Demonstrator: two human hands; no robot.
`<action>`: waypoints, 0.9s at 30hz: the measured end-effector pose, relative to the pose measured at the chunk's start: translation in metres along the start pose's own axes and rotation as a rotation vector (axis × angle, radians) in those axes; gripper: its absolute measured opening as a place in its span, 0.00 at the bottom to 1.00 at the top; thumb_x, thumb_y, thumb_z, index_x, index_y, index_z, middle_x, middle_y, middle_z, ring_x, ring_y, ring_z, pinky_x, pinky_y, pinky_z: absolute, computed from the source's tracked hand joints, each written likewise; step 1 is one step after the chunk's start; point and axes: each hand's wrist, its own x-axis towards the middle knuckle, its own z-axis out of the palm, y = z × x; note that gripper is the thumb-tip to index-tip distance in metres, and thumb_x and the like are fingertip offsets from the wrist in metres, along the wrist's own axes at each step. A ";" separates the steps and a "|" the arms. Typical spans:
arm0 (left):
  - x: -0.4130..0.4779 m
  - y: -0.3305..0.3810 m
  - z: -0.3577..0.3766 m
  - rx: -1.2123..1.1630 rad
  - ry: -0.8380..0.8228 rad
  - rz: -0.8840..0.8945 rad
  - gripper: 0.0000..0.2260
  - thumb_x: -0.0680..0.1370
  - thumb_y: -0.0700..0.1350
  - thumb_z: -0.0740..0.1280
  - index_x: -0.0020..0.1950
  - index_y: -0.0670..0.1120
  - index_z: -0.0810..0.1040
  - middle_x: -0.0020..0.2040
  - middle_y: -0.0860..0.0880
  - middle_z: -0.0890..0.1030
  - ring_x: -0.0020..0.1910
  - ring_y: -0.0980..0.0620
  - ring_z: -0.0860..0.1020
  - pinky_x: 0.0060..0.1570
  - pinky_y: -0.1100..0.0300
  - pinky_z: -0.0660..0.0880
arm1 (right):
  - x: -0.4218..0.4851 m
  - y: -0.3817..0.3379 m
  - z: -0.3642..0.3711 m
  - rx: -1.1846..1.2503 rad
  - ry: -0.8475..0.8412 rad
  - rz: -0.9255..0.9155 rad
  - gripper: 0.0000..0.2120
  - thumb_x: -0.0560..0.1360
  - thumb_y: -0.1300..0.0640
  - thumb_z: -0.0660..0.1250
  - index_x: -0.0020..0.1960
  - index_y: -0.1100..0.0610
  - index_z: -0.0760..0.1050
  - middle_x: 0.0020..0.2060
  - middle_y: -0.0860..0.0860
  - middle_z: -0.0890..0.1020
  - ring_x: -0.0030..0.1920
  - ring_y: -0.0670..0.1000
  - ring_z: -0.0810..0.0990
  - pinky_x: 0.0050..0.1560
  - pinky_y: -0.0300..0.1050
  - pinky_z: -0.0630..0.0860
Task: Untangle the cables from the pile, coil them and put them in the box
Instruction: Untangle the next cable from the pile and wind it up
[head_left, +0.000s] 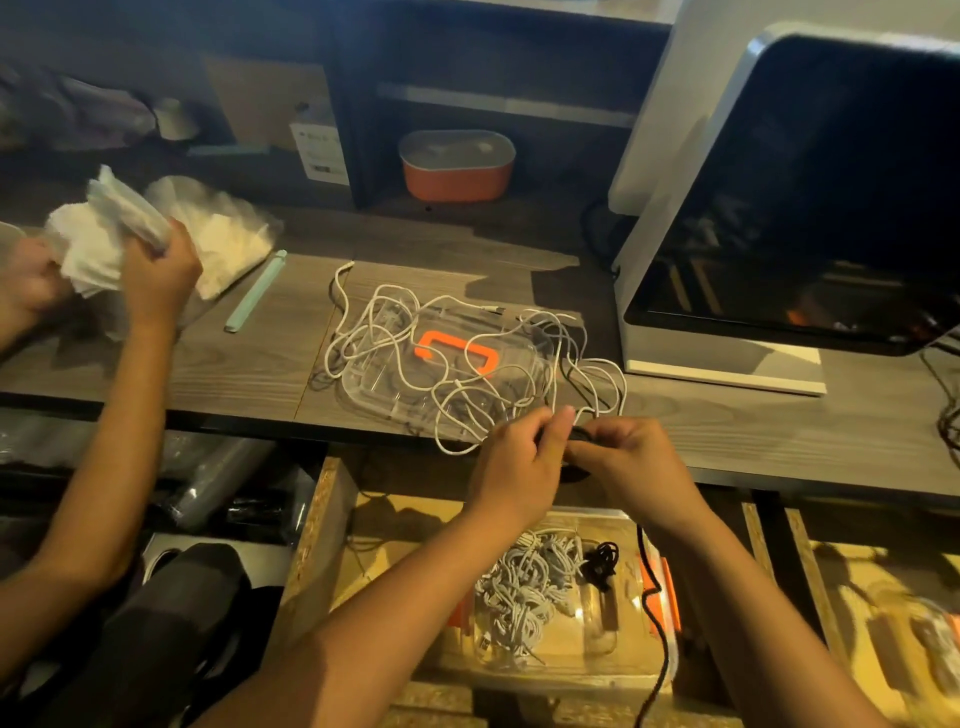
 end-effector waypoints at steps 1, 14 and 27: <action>0.001 -0.001 0.000 0.020 0.012 -0.013 0.20 0.81 0.59 0.53 0.32 0.51 0.69 0.29 0.55 0.71 0.31 0.52 0.71 0.33 0.57 0.63 | -0.002 0.001 0.003 0.004 -0.012 0.013 0.08 0.72 0.59 0.71 0.40 0.65 0.81 0.36 0.63 0.82 0.37 0.65 0.79 0.40 0.56 0.76; 0.010 0.005 -0.013 -0.070 -0.386 -0.080 0.26 0.77 0.63 0.52 0.29 0.46 0.69 0.25 0.50 0.70 0.29 0.51 0.73 0.41 0.55 0.71 | -0.008 -0.009 -0.049 0.026 -0.179 0.068 0.10 0.72 0.57 0.65 0.47 0.64 0.79 0.28 0.52 0.75 0.26 0.46 0.70 0.24 0.34 0.67; 0.027 0.007 0.019 -0.227 0.358 -0.544 0.26 0.83 0.54 0.46 0.63 0.36 0.74 0.63 0.36 0.74 0.63 0.39 0.71 0.60 0.52 0.66 | 0.001 0.027 0.036 -0.541 -0.128 -0.050 0.08 0.80 0.59 0.55 0.56 0.57 0.70 0.49 0.56 0.80 0.47 0.56 0.78 0.46 0.51 0.75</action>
